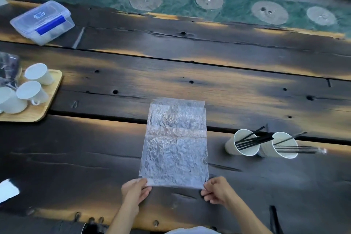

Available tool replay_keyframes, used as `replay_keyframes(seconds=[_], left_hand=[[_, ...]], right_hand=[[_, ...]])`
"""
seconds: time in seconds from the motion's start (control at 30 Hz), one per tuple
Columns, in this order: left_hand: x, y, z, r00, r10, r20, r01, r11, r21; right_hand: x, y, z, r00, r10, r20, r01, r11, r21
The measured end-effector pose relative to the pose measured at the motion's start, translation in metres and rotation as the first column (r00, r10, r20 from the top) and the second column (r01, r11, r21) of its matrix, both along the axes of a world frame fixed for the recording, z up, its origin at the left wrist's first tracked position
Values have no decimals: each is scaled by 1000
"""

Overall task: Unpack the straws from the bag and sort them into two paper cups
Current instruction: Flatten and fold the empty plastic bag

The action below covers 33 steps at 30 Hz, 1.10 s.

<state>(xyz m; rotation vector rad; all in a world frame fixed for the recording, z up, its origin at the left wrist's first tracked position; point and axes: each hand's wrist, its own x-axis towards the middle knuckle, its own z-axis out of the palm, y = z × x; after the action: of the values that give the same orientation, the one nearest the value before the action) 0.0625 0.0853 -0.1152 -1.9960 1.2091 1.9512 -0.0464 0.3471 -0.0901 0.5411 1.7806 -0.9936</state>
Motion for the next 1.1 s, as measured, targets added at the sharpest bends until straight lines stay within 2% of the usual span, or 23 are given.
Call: replay_keyframes(seconds=[0.1,0.17,0.23,0.27,0.33,0.37,0.43,0.5,0.57,0.63,0.73,0.9,1.0,1.1], left_hand=[[5,-8,-2,966,-255,34,257,963,-79],[3,-16,-1,878,-473,75,479,868,-132],[-3,-28,2,720,-667,189,693,700,-172],[-7,-36,4,611,-738,287,791,586,-177],[-17,-51,8,412,-754,511,910,370,-187],[-25,-57,9,395,-722,569,918,325,-225],[-47,-68,10,475,-679,560,879,341,-333],[-76,-78,10,571,-693,440,812,400,-424],[-106,-88,6,652,-693,307,733,474,-487],[-133,-95,5,702,-673,235,676,523,-520],[-167,-100,7,733,-657,174,635,571,-521],[-201,-102,7,776,-588,228,618,641,-455],[-212,-101,1,816,-543,200,573,713,-403],[-220,-99,1,838,-533,114,537,769,-348]], right_hand=[[-1,3,1,994,96,-46,-89,988,126],[-6,2,1,968,195,-157,-150,953,262],[-16,-3,-1,922,306,-235,-197,897,395],[-23,-8,-2,900,341,-271,-205,881,427],[-40,-23,-3,894,271,-356,-132,920,368],[-51,-33,2,903,178,-391,-64,955,288],[-76,-48,2,909,-29,-416,87,989,119],[-103,-60,5,894,-191,-405,217,976,18],[-128,-66,2,889,-276,-365,286,958,-26],[-150,-69,-4,904,-277,-327,292,956,-4],[-174,-71,-15,925,-180,-335,224,970,98],[-195,-77,-31,935,-202,-291,251,957,145],[-199,-86,-26,914,-323,-246,354,931,91],[-206,-89,-23,904,-346,-249,366,930,35]])
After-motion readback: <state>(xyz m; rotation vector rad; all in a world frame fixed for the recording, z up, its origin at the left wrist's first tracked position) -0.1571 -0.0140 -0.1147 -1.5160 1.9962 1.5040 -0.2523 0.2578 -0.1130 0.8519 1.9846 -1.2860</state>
